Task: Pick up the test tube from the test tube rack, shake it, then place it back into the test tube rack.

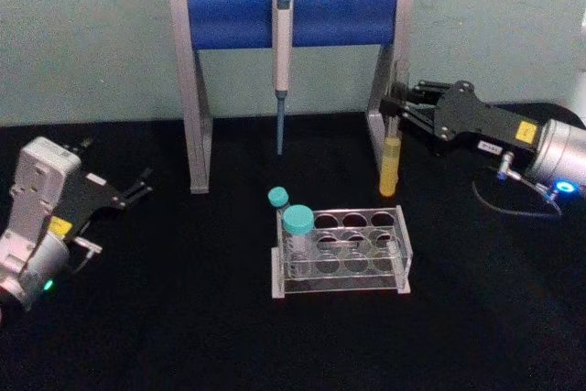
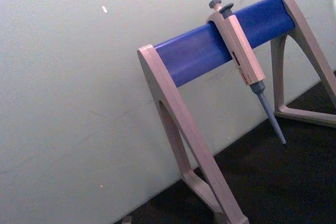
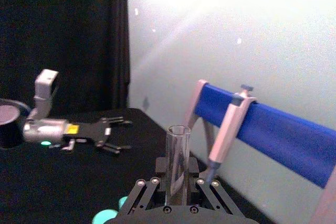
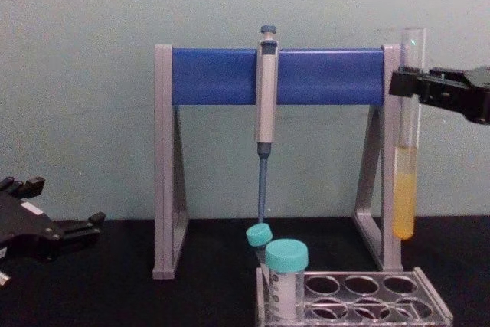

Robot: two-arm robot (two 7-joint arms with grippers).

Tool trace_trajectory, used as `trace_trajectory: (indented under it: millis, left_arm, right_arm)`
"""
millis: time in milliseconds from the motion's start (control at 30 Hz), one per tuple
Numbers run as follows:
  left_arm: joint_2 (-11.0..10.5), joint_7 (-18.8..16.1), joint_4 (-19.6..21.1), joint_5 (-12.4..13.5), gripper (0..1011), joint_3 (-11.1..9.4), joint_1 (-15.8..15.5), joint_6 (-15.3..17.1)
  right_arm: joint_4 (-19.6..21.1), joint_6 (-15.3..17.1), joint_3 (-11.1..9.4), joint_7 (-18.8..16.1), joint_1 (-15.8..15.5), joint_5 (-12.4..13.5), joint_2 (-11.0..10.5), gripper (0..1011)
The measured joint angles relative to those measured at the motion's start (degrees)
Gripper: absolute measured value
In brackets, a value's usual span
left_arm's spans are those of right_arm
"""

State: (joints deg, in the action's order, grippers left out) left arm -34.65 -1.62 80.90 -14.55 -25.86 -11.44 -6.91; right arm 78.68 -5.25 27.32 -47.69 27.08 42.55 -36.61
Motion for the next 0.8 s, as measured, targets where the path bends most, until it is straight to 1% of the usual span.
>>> trace_trajectory:
  millis: [133, 233, 267, 333, 433, 600, 700, 800]
  left_arm:
    - [0.0, 0.0, 0.0, 0.0, 1001, 0.0, 0.0, 0.0]
    - [0.0, 0.0, 0.0, 0.0, 1001, 0.0, 0.01, 0.0]
    - [0.0, 0.0, -0.01, 0.0, 1001, 0.0, 0.0, 0.0]
    - [0.0, 0.0, 0.0, 0.0, 1001, 0.0, 0.0, 0.0]
    - [0.0, 0.0, 0.0, 0.0, 1001, 0.0, 0.0, 0.0]
    - [0.0, 0.0, 0.0, 0.0, 1001, 0.0, 0.0, 0.0]
    - [0.0, 0.0, 0.0, 0.0, 1001, 0.0, 0.01, 0.0]
    - [0.0, 0.0, 0.0, 0.0, 1001, 0.0, 0.0, 0.0]
  right_arm:
    - [-1.1, -0.64, -0.04, 1.99, 0.97, -1.7, 1.86, 232]
    - [-1.79, -0.85, -0.04, 2.22, 1.47, -1.96, 2.86, 232]
    - [-2.31, -0.91, -0.04, 2.34, 1.84, -2.02, 3.61, 232]
    - [-2.79, -0.94, -0.04, 2.4, 2.19, -2.07, 4.27, 232]
    - [-3.66, -0.94, 0.12, 2.34, 3.02, -2.07, 5.94, 232]
    - [-3.96, -0.74, 0.65, 1.23, 3.61, -1.69, 7.18, 232]
    - [-3.86, -0.55, 1.0, 0.44, 3.68, -1.38, 7.42, 232]
    - [-3.37, -0.11, 1.47, -1.2, 3.62, -0.49, 7.36, 232]
